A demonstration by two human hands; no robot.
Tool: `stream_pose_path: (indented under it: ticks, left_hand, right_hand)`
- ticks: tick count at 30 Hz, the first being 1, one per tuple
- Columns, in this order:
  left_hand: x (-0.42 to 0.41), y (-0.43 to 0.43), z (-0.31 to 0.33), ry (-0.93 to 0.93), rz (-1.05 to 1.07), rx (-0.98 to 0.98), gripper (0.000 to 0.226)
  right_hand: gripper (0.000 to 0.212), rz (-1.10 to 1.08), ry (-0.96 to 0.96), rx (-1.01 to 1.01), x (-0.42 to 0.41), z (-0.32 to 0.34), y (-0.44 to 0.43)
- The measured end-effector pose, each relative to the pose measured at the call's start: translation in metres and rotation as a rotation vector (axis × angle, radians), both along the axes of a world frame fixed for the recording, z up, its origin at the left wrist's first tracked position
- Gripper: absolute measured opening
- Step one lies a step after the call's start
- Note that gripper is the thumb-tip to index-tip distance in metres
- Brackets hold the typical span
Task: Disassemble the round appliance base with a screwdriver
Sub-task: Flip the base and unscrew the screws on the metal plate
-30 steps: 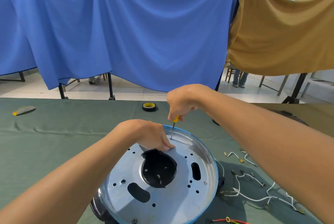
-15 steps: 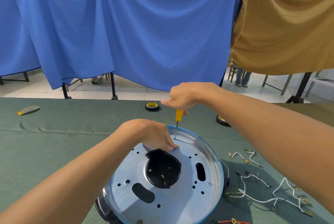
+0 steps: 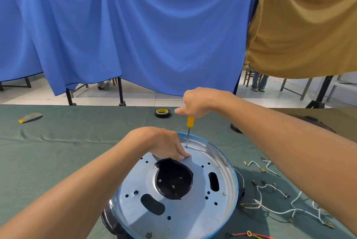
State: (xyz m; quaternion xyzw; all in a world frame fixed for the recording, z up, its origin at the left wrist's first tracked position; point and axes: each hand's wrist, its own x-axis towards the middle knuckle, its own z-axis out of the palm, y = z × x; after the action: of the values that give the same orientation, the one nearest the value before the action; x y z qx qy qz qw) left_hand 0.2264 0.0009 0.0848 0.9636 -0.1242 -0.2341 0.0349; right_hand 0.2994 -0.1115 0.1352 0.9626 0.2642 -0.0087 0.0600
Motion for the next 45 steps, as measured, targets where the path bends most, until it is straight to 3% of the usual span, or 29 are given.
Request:
stream_pose_path:
  ticks: [3, 6, 9, 11, 13, 17, 20, 24, 27, 30, 34, 37, 40, 43, 45]
  left_hand:
    - [0.0, -0.001, 0.001, -0.002, -0.005, 0.001, 0.036]
    - [-0.001, -0.002, 0.002, -0.001, -0.008, 0.002, 0.037]
    - [-0.001, -0.002, 0.001, -0.004, -0.009, 0.003, 0.037]
    - [-0.001, -0.002, 0.0, -0.003, -0.008, -0.001, 0.037]
    - [-0.001, -0.002, 0.0, -0.003, -0.003, -0.007, 0.038]
    - [-0.002, -0.002, 0.0, -0.004, 0.006, -0.017, 0.038]
    - [-0.002, -0.002, 0.0, -0.009, 0.013, -0.011, 0.037]
    - [0.0, -0.001, -0.002, -0.001, 0.022, -0.03, 0.038]
    - [0.0, 0.0, -0.003, 0.004, 0.014, -0.037, 0.037]
    - [0.0, -0.001, -0.003, -0.003, 0.011, -0.024, 0.037]
    - [0.0, -0.001, -0.003, 0.002, 0.016, -0.034, 0.038]
    - [0.0, -0.001, -0.003, 0.004, 0.01, -0.035, 0.038]
    - [0.0, -0.001, -0.003, 0.001, 0.004, -0.027, 0.037]
    - [-0.001, -0.001, -0.003, 0.003, 0.006, -0.026, 0.038]
    - [-0.001, -0.001, -0.003, 0.003, 0.01, -0.032, 0.038]
  right_hand:
    - [0.025, 0.018, 0.037, 0.014, -0.003, 0.002, -0.001]
    - [0.038, 0.013, 0.102, 0.041, -0.003, 0.005, -0.002]
    - [0.053, -0.009, 0.046, 0.058, 0.0, 0.0, -0.003]
    - [0.049, -0.016, -0.001, 0.102, 0.0, -0.004, -0.005]
    - [0.027, -0.012, 0.013, 0.126, -0.002, -0.004, -0.005]
    - [0.037, -0.029, 0.098, 0.139, -0.004, 0.0, -0.005]
    - [0.049, -0.084, -0.008, 0.153, -0.003, -0.004, -0.007]
    - [0.016, -0.057, 0.022, 0.212, -0.004, -0.008, -0.006]
    - [0.031, -0.024, 0.089, 0.197, -0.007, 0.0, -0.005]
    - [0.045, -0.07, 0.004, 0.155, -0.007, -0.004, -0.007]
    - [0.026, -0.041, 0.035, 0.214, -0.009, -0.006, -0.006]
    - [0.04, -0.013, 0.085, 0.187, -0.012, 0.0, -0.006]
    - [0.047, -0.071, 0.005, 0.179, -0.011, -0.004, -0.006]
    - [0.027, -0.047, 0.004, 0.206, -0.01, -0.006, -0.005]
    - [0.037, -0.029, 0.076, 0.208, -0.011, -0.002, -0.004]
